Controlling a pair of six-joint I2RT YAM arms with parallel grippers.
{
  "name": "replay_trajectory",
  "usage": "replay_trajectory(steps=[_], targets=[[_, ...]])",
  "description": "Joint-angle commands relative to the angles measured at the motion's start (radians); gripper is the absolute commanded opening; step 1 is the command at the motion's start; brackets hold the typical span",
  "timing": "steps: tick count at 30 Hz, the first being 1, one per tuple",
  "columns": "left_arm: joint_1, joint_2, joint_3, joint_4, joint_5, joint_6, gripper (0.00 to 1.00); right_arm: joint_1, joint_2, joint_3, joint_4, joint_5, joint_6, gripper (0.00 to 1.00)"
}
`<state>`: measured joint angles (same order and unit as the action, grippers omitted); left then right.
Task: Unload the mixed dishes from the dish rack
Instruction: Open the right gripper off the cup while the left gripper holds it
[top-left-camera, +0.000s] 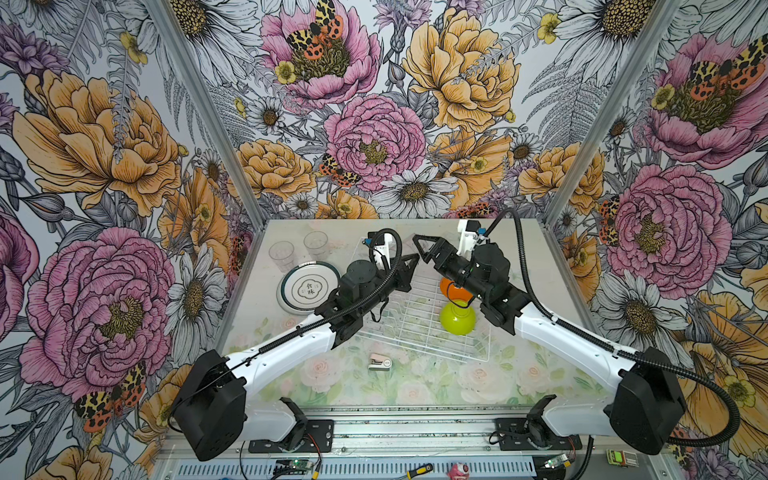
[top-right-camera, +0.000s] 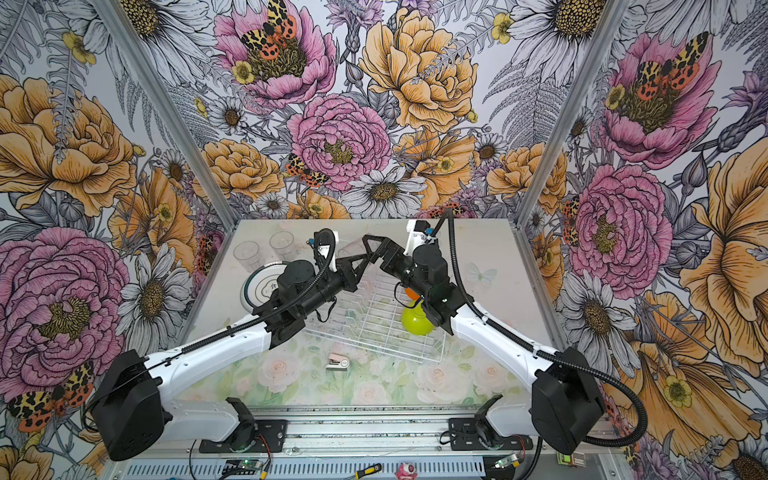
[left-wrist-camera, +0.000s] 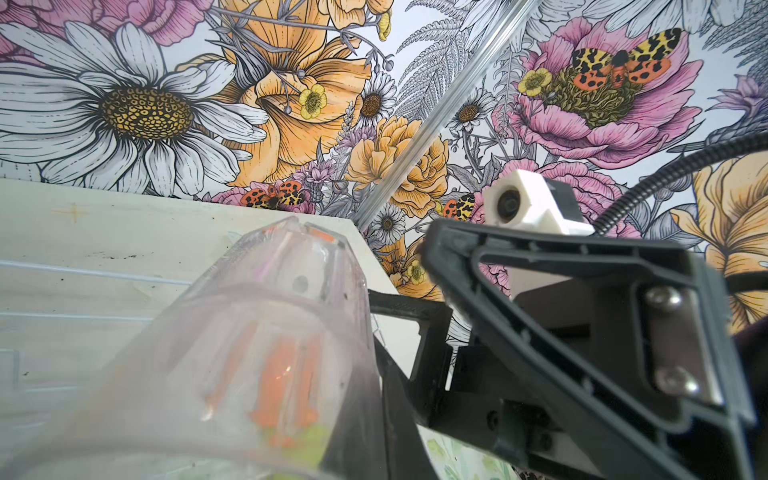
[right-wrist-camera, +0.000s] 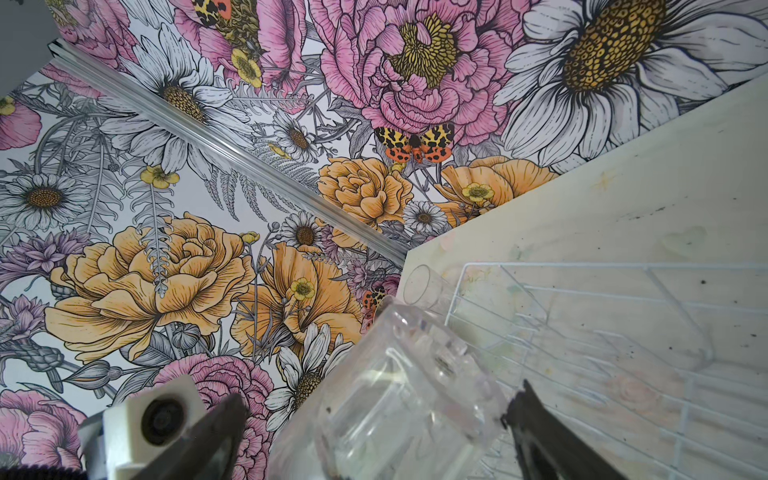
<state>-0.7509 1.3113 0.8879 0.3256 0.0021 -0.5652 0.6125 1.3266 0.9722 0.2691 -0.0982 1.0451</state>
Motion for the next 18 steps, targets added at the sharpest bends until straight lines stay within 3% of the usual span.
replay_trajectory(steps=[1, 12, 18], targets=[[-0.01, -0.037, 0.011, -0.023, -0.063, 0.043, 0.0, 0.008, -0.029, -0.002, -0.009, 0.035, -0.035, 0.99], [-0.013, -0.069, 0.072, -0.202, -0.138, 0.099, 0.0, 0.007, -0.054, -0.021, -0.079, 0.123, -0.103, 0.99], [0.013, -0.107, 0.162, -0.434, -0.294, 0.173, 0.0, 0.005, -0.076, -0.049, -0.106, 0.173, -0.145, 0.99]])
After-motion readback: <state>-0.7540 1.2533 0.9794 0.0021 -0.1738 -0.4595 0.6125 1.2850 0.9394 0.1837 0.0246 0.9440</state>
